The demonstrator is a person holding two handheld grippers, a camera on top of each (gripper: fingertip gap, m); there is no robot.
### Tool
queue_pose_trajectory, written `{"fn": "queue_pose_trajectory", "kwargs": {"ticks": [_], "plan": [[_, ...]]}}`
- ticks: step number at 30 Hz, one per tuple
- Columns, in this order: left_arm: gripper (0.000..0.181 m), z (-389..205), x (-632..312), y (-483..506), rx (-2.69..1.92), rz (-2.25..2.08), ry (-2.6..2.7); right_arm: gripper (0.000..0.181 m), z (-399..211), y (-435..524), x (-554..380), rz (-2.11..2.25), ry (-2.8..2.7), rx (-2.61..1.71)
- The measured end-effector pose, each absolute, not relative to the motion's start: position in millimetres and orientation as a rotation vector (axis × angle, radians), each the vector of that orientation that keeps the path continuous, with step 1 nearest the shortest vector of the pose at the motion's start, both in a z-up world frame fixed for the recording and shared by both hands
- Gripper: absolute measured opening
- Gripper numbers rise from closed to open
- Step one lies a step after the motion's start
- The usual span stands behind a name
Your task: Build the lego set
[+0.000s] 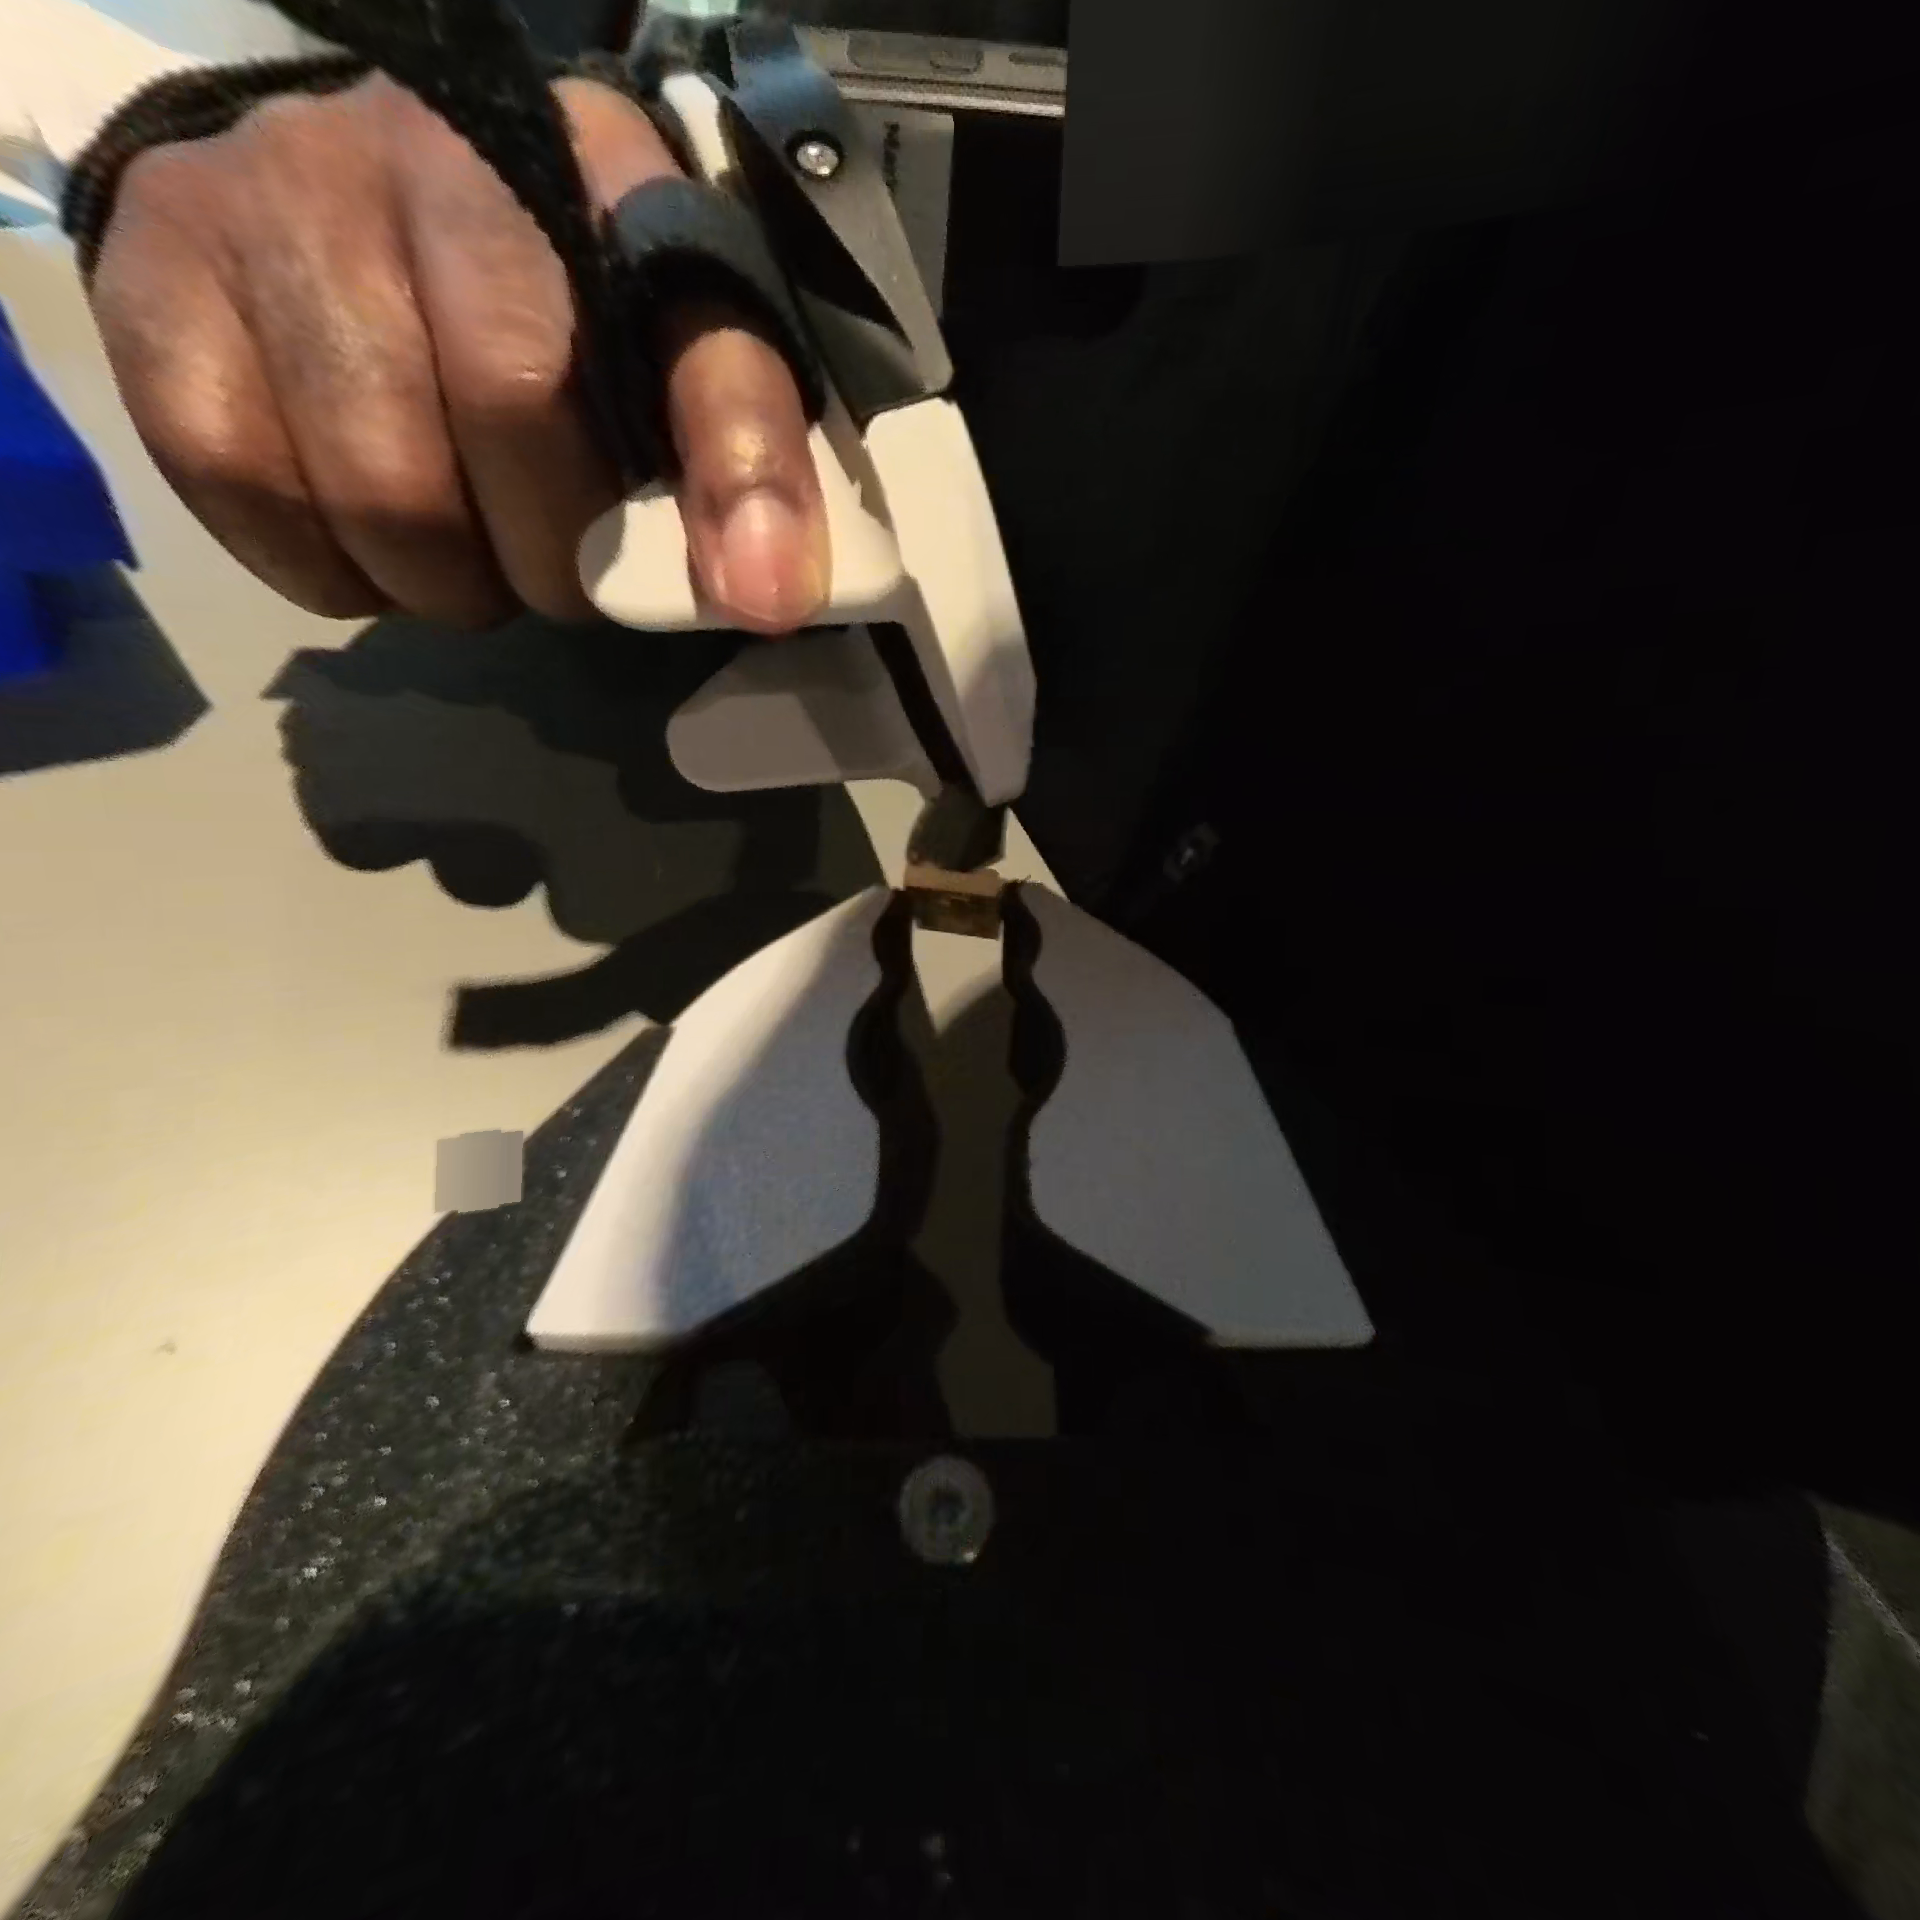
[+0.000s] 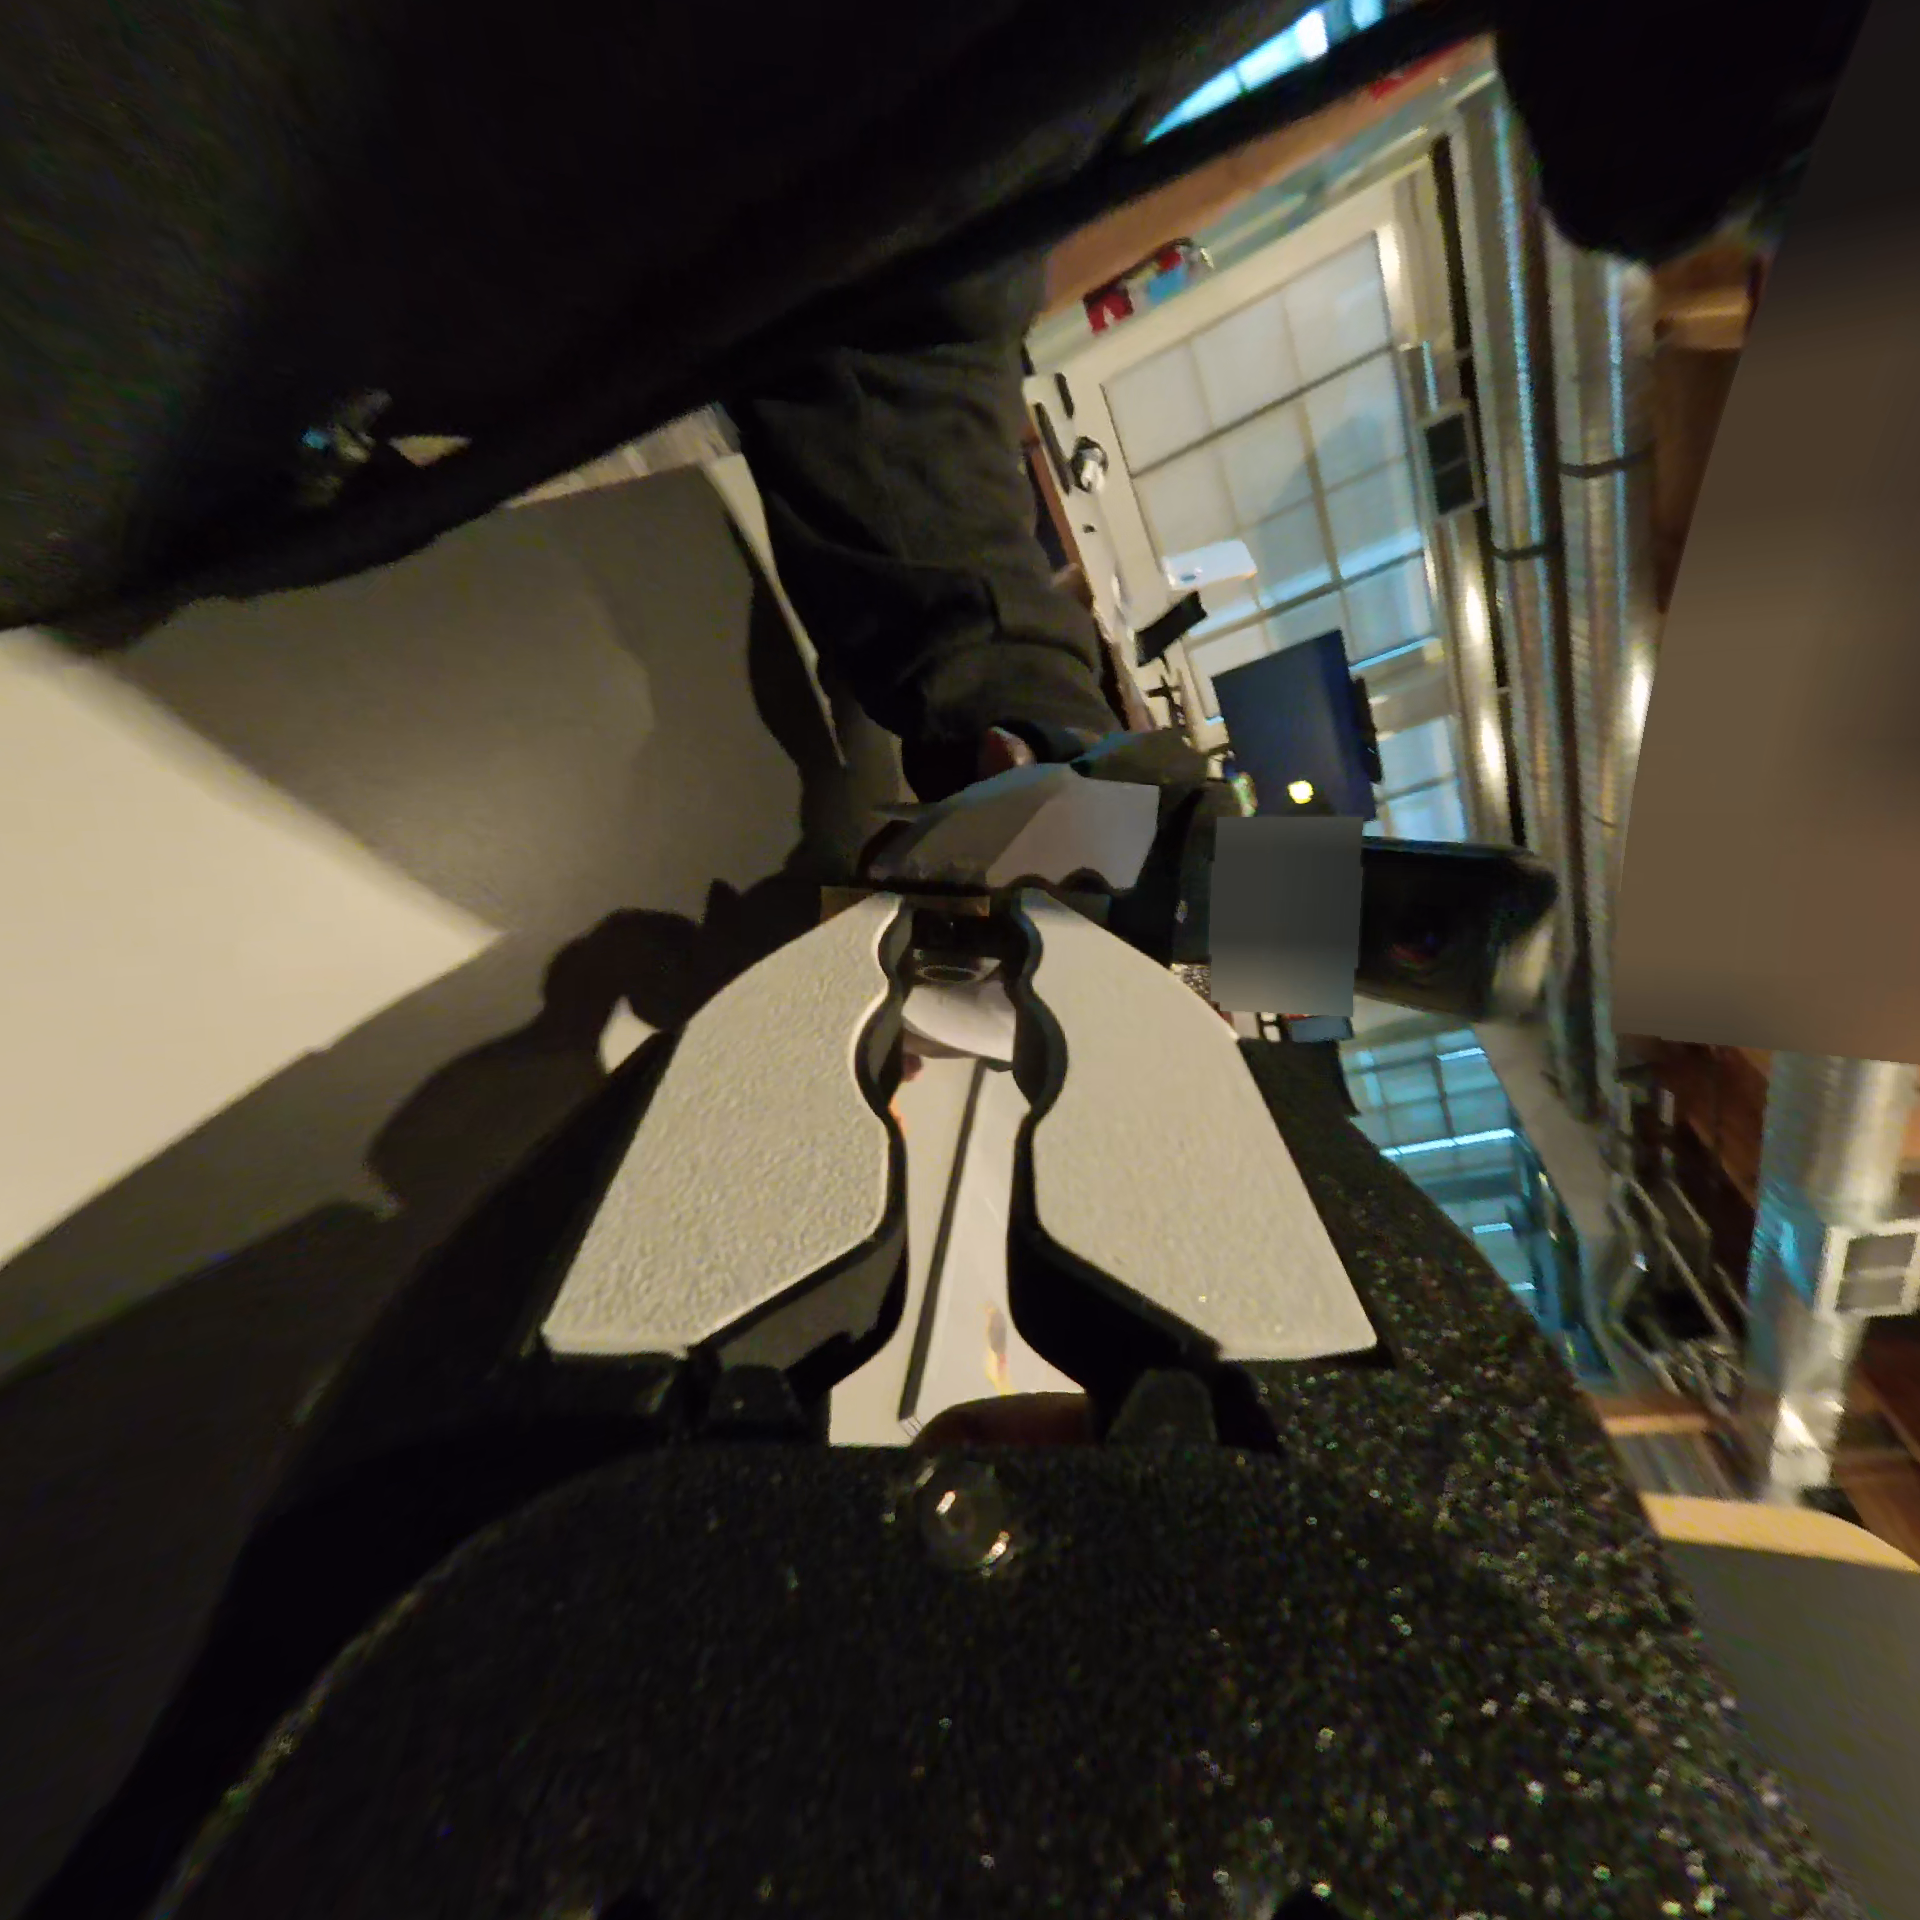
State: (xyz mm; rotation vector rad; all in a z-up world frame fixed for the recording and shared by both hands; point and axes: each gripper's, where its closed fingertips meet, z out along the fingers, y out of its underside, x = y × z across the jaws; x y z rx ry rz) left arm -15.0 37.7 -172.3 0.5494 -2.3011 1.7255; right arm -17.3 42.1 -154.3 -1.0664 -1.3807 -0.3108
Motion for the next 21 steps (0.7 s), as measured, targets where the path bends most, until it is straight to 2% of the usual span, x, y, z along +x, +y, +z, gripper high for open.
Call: {"fn": "queue_pose_trajectory", "kwargs": {"ticks": [9,21], "plan": [[0.016,-183.5,-36.3,25.3,0.469,1.615,-2.311,0.015,-164.1,28.5,-35.9,-0.182,-1.399,-1.050],[0.016,-180.6,-37.5,25.7,0.483,1.643,-2.322,0.015,-160.9,30.4,-36.5,-0.215,-1.361,-1.018]]}}
